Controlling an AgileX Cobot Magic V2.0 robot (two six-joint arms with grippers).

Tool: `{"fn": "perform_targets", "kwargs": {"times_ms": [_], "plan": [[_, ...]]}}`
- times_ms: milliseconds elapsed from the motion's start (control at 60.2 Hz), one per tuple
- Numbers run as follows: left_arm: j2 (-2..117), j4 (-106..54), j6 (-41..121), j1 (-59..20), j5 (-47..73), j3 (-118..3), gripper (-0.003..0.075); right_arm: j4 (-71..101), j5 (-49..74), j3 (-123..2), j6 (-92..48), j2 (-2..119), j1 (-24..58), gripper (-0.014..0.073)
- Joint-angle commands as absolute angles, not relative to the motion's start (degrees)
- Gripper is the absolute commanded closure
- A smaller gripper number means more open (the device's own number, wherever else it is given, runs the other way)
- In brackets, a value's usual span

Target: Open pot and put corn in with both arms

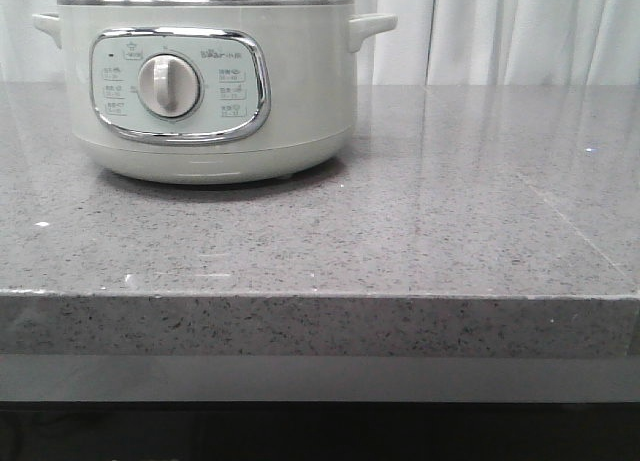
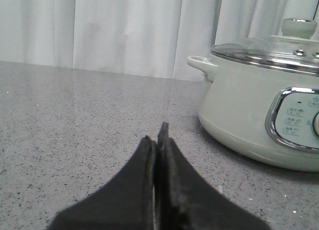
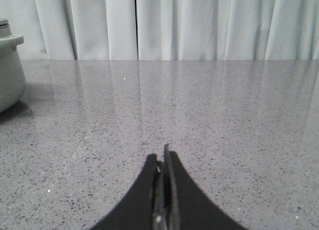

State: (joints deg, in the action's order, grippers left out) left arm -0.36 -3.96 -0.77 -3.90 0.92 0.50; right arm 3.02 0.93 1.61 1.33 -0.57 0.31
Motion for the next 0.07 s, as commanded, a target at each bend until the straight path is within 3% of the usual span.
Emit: {"fn": "perform_targets", "kwargs": {"times_ms": [0, 50], "plan": [[-1.07, -4.39, -0.8, -3.81, -3.87, 1.11, 0.0741, 2.28, -3.42, 0.94, 1.24, -1.81, -0.07, 0.0662], [-1.07, -4.39, -0.8, -3.81, -3.87, 1.11, 0.0741, 2.28, -3.42, 0.94, 1.24, -1.81, -0.07, 0.0662]]}}
